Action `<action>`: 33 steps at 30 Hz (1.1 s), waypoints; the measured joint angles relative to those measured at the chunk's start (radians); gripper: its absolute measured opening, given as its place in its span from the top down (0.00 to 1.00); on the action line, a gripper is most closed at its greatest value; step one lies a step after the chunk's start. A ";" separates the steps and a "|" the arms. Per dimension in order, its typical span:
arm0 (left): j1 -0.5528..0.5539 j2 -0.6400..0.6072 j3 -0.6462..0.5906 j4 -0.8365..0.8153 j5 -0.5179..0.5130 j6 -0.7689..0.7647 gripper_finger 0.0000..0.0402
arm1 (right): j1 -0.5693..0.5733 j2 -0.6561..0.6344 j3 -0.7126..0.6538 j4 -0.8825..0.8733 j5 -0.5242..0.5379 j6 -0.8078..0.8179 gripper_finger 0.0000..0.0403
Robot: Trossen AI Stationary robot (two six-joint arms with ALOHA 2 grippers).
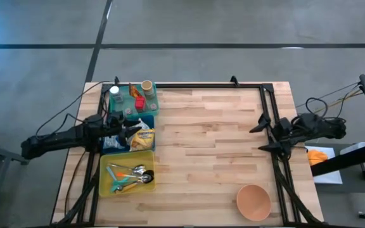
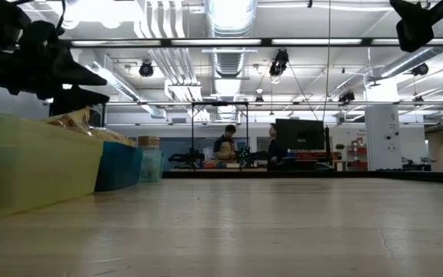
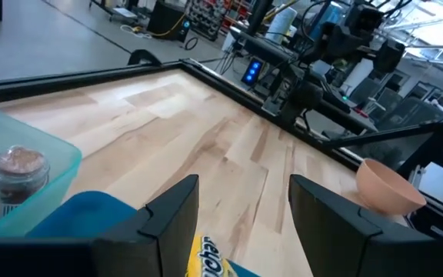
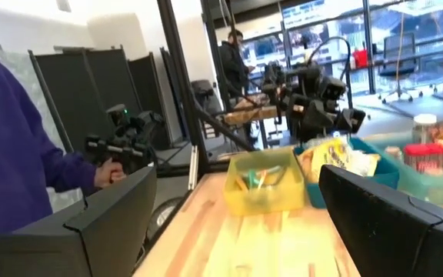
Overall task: Pick & Place Food Item
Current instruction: Return to Home Position
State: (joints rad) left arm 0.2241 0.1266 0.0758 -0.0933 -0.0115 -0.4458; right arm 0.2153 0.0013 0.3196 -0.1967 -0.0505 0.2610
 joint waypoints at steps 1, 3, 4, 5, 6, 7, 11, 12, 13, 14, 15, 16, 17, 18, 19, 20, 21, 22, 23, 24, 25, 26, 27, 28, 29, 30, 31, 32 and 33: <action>0.000 -0.004 -0.007 0.000 0.000 0.000 0.48 | 0.000 0.000 -0.013 0.009 0.000 0.005 0.11; -0.001 -0.010 -0.022 0.000 0.000 -0.001 0.48 | 0.000 0.000 -0.038 0.042 0.000 0.005 0.11; -0.001 -0.010 -0.029 0.003 0.001 -0.001 0.48 | 0.000 0.000 -0.052 0.062 0.000 0.005 0.11; -0.003 -0.009 -0.035 0.016 0.004 -0.003 0.48 | 0.000 0.000 -0.064 0.078 0.000 0.002 0.11; -0.005 -0.010 -0.041 0.031 0.004 -0.005 0.48 | 0.000 0.000 -0.072 0.090 0.000 0.000 0.11; -0.009 -0.009 -0.049 0.053 0.004 -0.005 0.48 | 0.000 0.000 -0.082 0.103 -0.001 0.000 0.11; -0.026 -0.007 -0.072 0.111 0.004 0.037 0.48 | 0.000 0.000 -0.115 0.124 -0.008 0.005 0.11; -0.030 -0.005 -0.072 0.111 0.003 0.053 0.48 | 0.000 0.000 -0.125 0.132 -0.010 0.005 0.11; -0.031 -0.005 -0.072 0.111 0.004 0.070 0.48 | 0.000 0.000 -0.137 0.143 -0.011 0.005 0.11; -0.033 -0.005 -0.072 0.111 0.004 0.081 0.48 | 0.000 0.000 -0.149 0.157 -0.011 0.001 0.11; -0.033 -0.005 -0.072 0.111 0.003 0.090 0.48 | 0.000 0.000 -0.161 0.166 -0.012 -0.006 0.11; -0.033 0.000 -0.072 0.111 0.003 0.100 0.48 | 0.000 0.000 -0.174 0.174 -0.012 -0.007 0.11; -0.033 0.008 -0.072 0.111 0.003 0.103 0.48 | 0.000 0.000 -0.188 0.185 -0.012 -0.007 0.11; -0.033 0.015 -0.073 0.111 -0.001 0.106 0.48 | 0.000 0.000 -0.205 0.194 -0.012 -0.006 0.11; -0.033 0.022 -0.073 0.112 -0.008 0.106 0.48 | 0.000 0.000 -0.224 0.211 -0.013 -0.001 0.11; -0.033 0.030 -0.073 0.112 -0.012 0.110 0.48 | 0.000 0.000 -0.244 0.238 -0.013 0.007 0.11; -0.033 0.039 -0.073 0.112 -0.012 0.110 0.48 | 0.000 0.000 -0.267 0.276 -0.016 0.014 0.11; -0.033 0.047 -0.073 0.112 -0.011 0.110 0.48 | 0.000 0.000 -0.293 0.324 -0.029 0.018 0.11; -0.033 0.054 -0.073 0.112 -0.011 0.108 0.48 | 0.000 -0.001 -0.311 0.355 -0.047 0.026 0.11; -0.033 0.062 -0.073 0.112 -0.012 0.107 0.48 | 0.000 0.003 -0.311 0.355 -0.061 0.027 0.11; -0.033 0.069 -0.073 0.112 -0.012 0.106 0.48 | 0.000 0.009 -0.311 0.361 -0.076 0.027 0.11; -0.033 0.074 -0.073 0.112 -0.012 0.106 0.48 | 0.000 0.012 -0.311 0.366 -0.082 0.027 0.11; -0.033 0.077 -0.073 0.112 -0.012 0.106 0.48 | 0.000 0.012 -0.311 0.368 -0.088 0.027 0.11; -0.033 0.082 -0.073 0.112 -0.012 0.106 0.48 | 0.000 0.011 -0.311 0.367 -0.096 0.025 0.11; -0.033 0.086 -0.073 0.112 -0.012 0.106 0.48 | 0.000 0.012 -0.311 0.367 -0.107 0.022 0.11; -0.033 0.086 -0.073 0.112 -0.012 0.106 0.48 | 0.000 0.013 -0.311 0.367 -0.115 0.017 0.11; -0.033 0.086 -0.073 0.112 -0.012 0.106 0.48 | 0.000 0.014 -0.311 0.366 -0.118 0.004 0.11; -0.033 0.087 -0.073 0.112 -0.012 0.106 0.48 | 0.000 0.014 -0.311 0.361 -0.118 -0.015 0.11; -0.033 0.087 -0.073 0.112 -0.012 0.106 0.48 | 0.000 0.014 -0.311 0.351 -0.115 -0.046 0.11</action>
State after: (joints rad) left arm 0.1913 0.2132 0.0025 0.0189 -0.0232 -0.3401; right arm 0.2157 0.0151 0.0086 0.1541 -0.1651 0.2154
